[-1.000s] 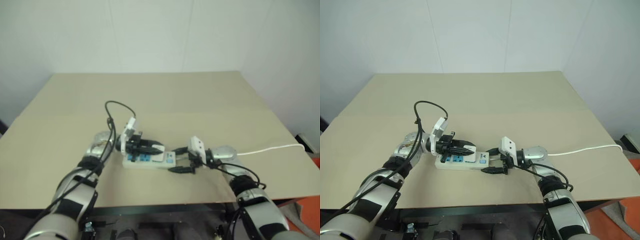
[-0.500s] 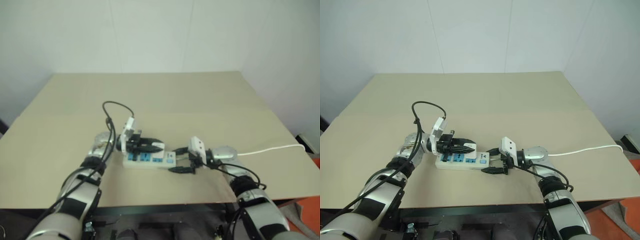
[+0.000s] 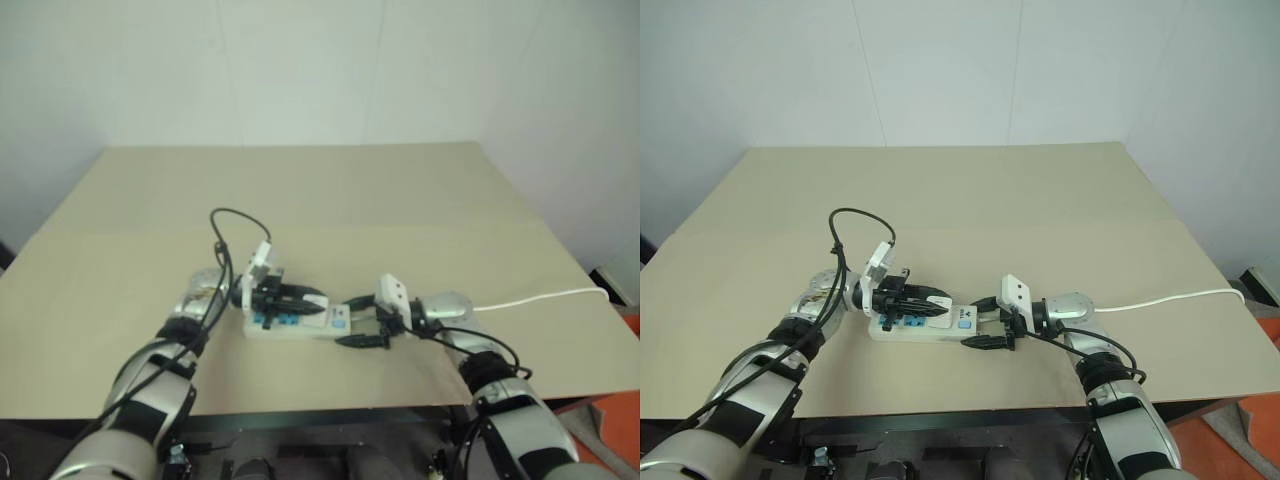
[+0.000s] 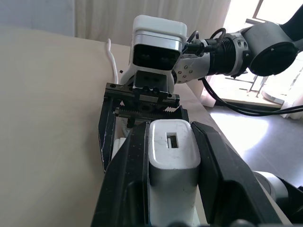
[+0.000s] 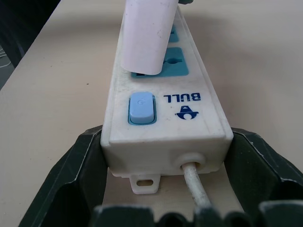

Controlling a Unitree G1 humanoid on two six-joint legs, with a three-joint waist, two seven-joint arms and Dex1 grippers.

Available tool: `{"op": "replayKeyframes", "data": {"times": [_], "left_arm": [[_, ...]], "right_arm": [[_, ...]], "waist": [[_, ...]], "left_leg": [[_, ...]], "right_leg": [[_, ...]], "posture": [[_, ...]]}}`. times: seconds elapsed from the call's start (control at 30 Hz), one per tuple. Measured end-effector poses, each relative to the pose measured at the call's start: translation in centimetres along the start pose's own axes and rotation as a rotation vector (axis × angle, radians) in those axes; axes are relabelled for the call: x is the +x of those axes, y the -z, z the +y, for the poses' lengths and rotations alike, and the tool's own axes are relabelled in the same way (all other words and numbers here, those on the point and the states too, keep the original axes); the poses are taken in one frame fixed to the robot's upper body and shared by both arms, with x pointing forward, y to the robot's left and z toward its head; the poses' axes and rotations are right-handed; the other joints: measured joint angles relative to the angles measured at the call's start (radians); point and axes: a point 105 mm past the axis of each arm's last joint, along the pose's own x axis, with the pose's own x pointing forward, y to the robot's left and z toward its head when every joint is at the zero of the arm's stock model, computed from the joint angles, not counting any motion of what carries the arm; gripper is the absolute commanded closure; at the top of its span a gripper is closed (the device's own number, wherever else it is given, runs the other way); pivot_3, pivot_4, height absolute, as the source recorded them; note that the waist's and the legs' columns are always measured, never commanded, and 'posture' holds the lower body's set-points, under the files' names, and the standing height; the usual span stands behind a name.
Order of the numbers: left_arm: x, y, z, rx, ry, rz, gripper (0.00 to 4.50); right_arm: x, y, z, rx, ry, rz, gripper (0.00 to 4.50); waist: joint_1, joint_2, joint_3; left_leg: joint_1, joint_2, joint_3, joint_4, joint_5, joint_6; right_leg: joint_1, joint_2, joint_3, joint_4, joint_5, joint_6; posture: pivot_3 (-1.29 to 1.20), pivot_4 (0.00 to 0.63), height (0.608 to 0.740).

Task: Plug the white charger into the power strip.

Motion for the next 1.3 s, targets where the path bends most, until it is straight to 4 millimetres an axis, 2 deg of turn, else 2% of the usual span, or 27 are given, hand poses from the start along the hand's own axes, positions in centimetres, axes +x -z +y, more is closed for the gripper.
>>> {"op": "replayKeyframes", "data": {"times": [0.23,0.57,0.83,0.9,0.97,1.2,1.3], "left_arm": [[-0.1,0.8,-0.3,0.098,-0.012,0.014,3.49],[-0.4,1.5,-0.5,0.144,-0.031,0.024,3.49],[-0.3,1.8,-0.2,0.153,-0.038,0.060,3.49],[-0.3,1.8,-0.1,0.146,-0.040,0.066,2.77],[-1.4,3.4,-0.2,0.091,-0.069,0.124,2.22],[-2.5,3.2,0.1,0.098,-0.124,0.110,0.03],[-2.5,3.1,0.2,0.104,-0.124,0.112,0.01]], "right_arm": [[0.0,0.1,0.0,0.005,0.010,0.001,1.06],[0.1,0.3,0.0,0.009,0.020,0.005,1.06],[0.2,0.7,-0.1,0.022,0.033,0.021,1.06],[0.2,0.7,-0.1,0.026,0.036,0.023,1.06],[0.3,0.7,0.1,0.023,0.024,0.018,1.06],[0.2,0.7,0.3,0.027,0.018,0.015,1.06],[0.2,0.7,0.3,0.027,0.018,0.015,1.06]], "waist": [[0.001,0.000,-0.002],[0.001,0.001,-0.010],[0.001,0.003,-0.013],[0.001,0.003,-0.013],[-0.005,0.003,-0.013],[-0.002,0.003,-0.013],[-0.003,0.003,-0.013]], "left_leg": [[0.001,0.000,0.000,0.000,0.000,0.000],[0.002,0.000,0.000,0.000,0.000,0.000],[0.016,0.000,0.000,0.000,0.000,0.000],[0.018,0.000,0.000,-0.001,0.000,0.000],[0.018,0.000,0.001,-0.002,0.000,0.000],[0.017,0.000,0.000,-0.003,-0.001,0.000],[0.017,0.000,0.000,-0.003,-0.001,0.000]], "right_leg": [[0.001,0.000,0.000,0.000,0.000,0.000],[0.002,0.000,0.001,0.000,0.000,0.000],[0.015,0.000,0.001,-0.002,-0.001,0.000],[0.017,0.000,0.001,-0.003,-0.001,0.000],[0.016,0.000,0.002,-0.003,-0.001,0.000],[0.016,0.000,0.001,-0.004,-0.002,0.000],[0.016,0.000,0.001,-0.004,-0.002,0.000]], "posture": [[0.00,0.150,0.740],[0.00,0.150,0.740],[0.00,0.150,0.740],[0.00,0.150,0.740],[0.00,0.150,0.740],[0.00,0.150,0.740],[0.00,0.150,0.740]]}}
